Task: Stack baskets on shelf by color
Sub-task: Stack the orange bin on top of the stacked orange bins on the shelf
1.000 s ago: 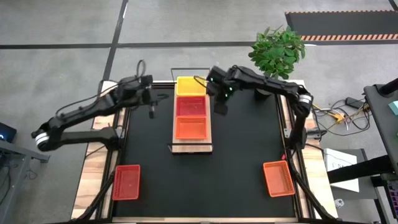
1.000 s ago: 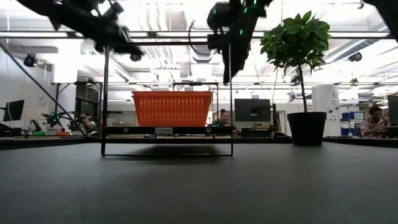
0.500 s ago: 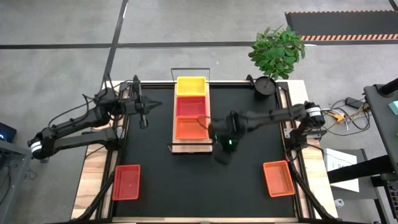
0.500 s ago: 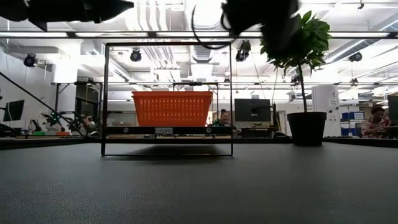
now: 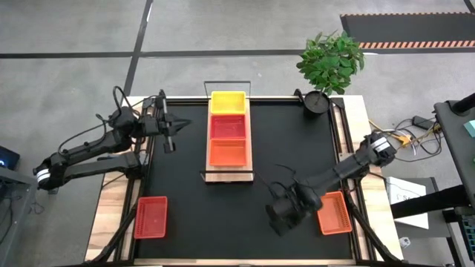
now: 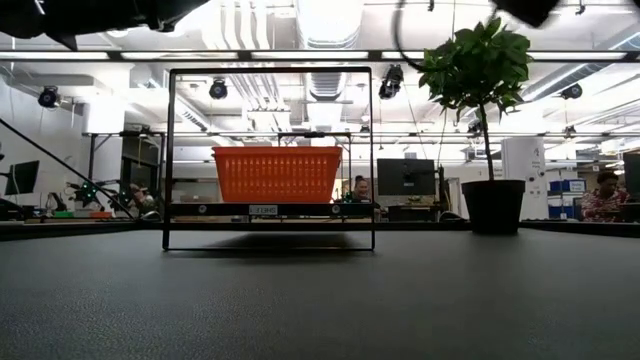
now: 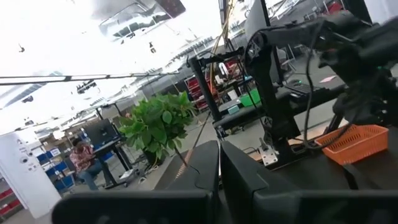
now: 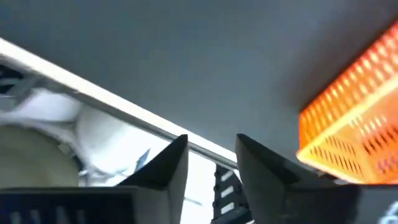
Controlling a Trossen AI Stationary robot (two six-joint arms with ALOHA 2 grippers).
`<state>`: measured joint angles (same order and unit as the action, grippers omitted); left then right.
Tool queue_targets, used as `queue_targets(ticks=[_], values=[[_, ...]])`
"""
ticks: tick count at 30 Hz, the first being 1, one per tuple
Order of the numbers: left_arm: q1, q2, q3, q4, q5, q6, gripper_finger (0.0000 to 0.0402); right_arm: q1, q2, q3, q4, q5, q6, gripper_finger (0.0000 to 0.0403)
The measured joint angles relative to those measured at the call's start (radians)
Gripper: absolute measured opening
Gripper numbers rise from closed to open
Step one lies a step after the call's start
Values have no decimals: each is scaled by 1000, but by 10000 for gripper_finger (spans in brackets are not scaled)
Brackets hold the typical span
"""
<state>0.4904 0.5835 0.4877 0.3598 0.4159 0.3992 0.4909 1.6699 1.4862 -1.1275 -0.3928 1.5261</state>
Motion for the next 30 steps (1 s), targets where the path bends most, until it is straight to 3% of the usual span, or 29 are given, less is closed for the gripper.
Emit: queue_targets(ticks=[7,11,20,30], values=[[0,0,-3,31,0,6,0,124,0,-86,6,-38,246,183],[0,3,-3,34,0,7,0,155,0,-104,9,-44,303,202],[0,3,-3,45,0,8,0,157,0,-176,-72,-11,248,208],[0,3,-3,61,0,26,0,157,3,-364,-9,62,158,204]])
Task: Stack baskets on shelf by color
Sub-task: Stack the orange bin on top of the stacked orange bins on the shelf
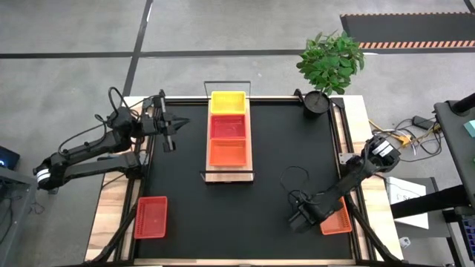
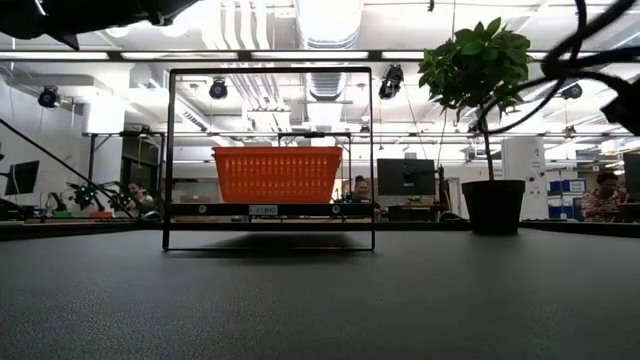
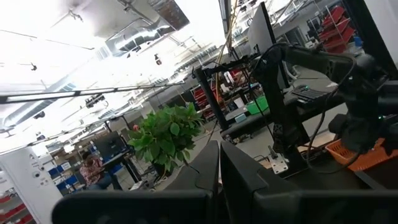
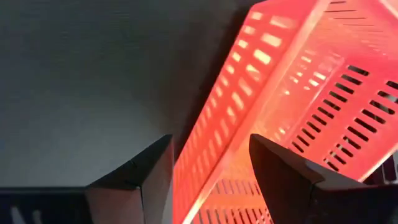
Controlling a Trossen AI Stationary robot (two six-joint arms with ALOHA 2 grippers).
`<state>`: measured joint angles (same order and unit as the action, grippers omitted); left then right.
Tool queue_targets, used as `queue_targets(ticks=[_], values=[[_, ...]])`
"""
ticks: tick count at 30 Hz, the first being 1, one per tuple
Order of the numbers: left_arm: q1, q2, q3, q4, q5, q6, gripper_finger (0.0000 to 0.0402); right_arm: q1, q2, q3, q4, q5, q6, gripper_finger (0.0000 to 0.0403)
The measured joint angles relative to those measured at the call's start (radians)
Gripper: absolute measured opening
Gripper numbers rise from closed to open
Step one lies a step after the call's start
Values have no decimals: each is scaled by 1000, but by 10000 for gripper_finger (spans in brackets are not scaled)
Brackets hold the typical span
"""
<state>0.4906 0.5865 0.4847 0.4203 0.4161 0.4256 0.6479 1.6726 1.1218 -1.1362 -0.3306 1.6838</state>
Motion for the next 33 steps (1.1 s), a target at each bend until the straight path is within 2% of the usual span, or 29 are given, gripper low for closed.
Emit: queue_targets(ticks=[5,13,20,24,30,33], values=[[0,8,0,-1,0,3,0,0,0,-39,11,0,-2,162],[0,36,0,-2,0,1,0,-1,0,-29,20,1,-110,21],[0,51,0,7,-1,-1,0,-38,0,29,-3,2,-216,9],[-1,56,0,17,-1,-2,0,-87,0,109,-95,53,-337,9],[-1,60,0,18,-1,-2,0,-198,-1,289,-432,233,-529,9],[-1,60,0,17,-1,-2,0,-272,-17,358,-425,330,-688,9]])
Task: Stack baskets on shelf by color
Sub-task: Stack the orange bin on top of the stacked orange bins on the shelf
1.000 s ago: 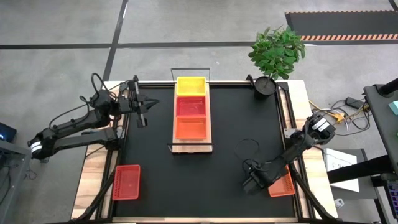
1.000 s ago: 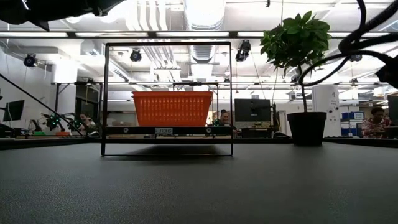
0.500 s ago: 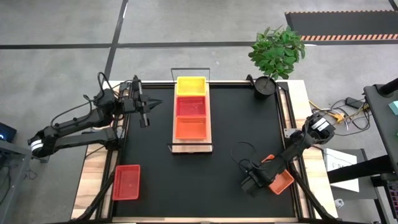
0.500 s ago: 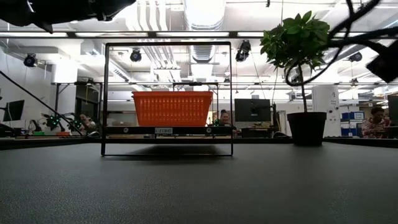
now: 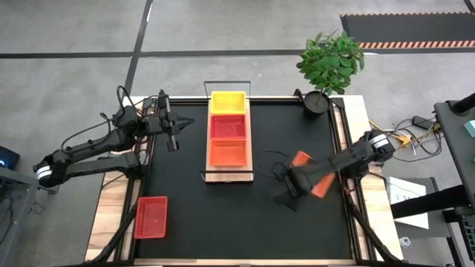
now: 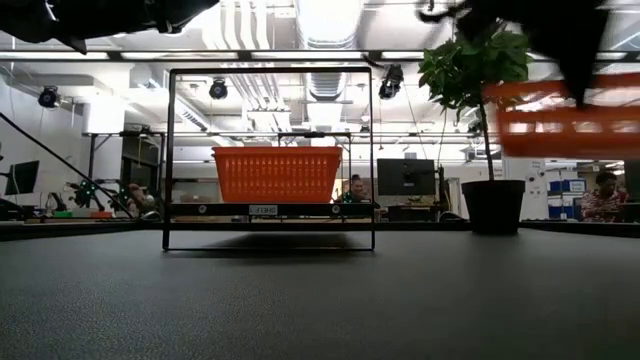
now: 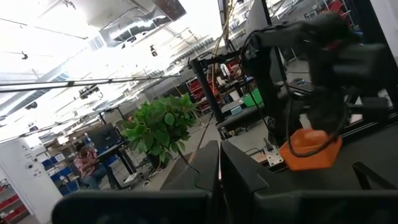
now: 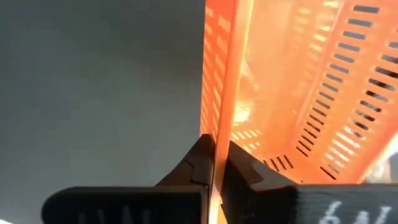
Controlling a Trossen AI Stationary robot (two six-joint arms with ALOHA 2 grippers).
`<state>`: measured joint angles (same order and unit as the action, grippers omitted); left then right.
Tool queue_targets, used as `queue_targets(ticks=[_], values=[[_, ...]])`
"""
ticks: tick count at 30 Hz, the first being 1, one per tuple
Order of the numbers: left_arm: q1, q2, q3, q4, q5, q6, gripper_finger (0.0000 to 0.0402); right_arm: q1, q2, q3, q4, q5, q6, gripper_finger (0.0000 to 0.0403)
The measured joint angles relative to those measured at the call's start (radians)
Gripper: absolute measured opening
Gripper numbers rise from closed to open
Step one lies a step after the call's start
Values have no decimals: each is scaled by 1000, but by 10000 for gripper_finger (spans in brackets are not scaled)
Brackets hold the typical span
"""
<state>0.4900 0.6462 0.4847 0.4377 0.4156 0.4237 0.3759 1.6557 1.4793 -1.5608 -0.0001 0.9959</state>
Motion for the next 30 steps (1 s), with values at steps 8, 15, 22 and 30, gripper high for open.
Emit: queue_targets(ticks=[8,15,22,30], values=[[1,0,0,-1,0,1,0,-278,-29,183,-11,182,-308,9],[1,-1,0,3,0,1,0,-472,6,388,38,238,-666,8],[1,-2,1,9,0,9,0,-543,126,632,41,227,-920,8],[1,-1,1,10,0,11,0,-539,339,879,47,171,-1076,8]])
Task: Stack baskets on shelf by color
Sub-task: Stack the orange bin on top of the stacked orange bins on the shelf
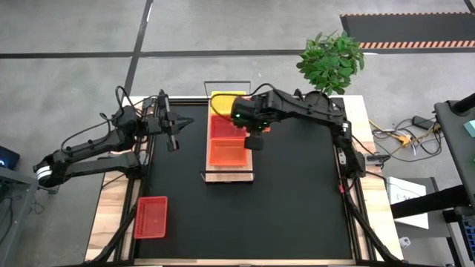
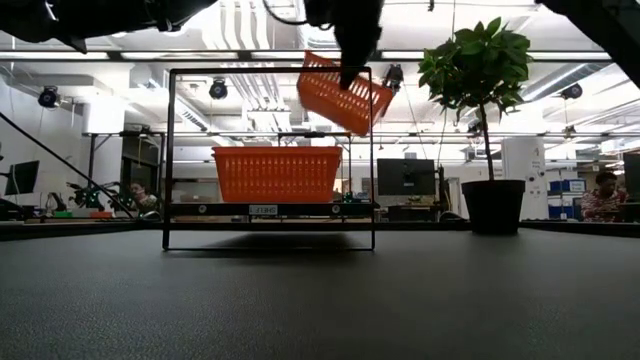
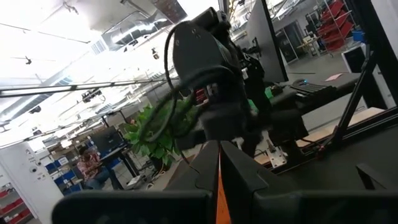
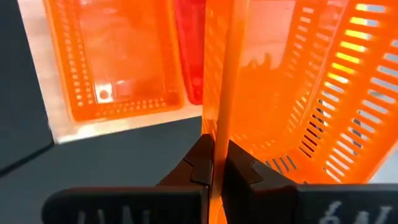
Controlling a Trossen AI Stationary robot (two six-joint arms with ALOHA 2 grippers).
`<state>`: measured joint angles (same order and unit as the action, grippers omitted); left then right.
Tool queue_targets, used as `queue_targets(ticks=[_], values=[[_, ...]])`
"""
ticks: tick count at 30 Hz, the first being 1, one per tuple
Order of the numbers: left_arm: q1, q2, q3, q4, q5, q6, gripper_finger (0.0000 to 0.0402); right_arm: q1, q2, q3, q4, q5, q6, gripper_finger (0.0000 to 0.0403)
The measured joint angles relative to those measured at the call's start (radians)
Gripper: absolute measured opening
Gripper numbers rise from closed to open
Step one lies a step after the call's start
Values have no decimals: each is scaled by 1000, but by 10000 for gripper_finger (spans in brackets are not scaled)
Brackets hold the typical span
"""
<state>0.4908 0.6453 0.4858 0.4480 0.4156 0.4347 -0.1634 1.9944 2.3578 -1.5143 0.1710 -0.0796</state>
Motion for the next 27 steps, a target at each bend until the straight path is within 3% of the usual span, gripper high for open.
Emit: queue_targets(ticks=[5,11,17,27], values=[[0,1,-1,-4,0,0,0,7,14,-31,46,-93,-76,8],[0,2,-1,-10,0,0,0,43,23,-29,89,-106,-77,8],[0,2,-1,-10,0,0,0,86,17,-24,170,-227,-64,8],[0,2,-1,-10,0,-3,0,100,18,-71,217,-231,2,8]])
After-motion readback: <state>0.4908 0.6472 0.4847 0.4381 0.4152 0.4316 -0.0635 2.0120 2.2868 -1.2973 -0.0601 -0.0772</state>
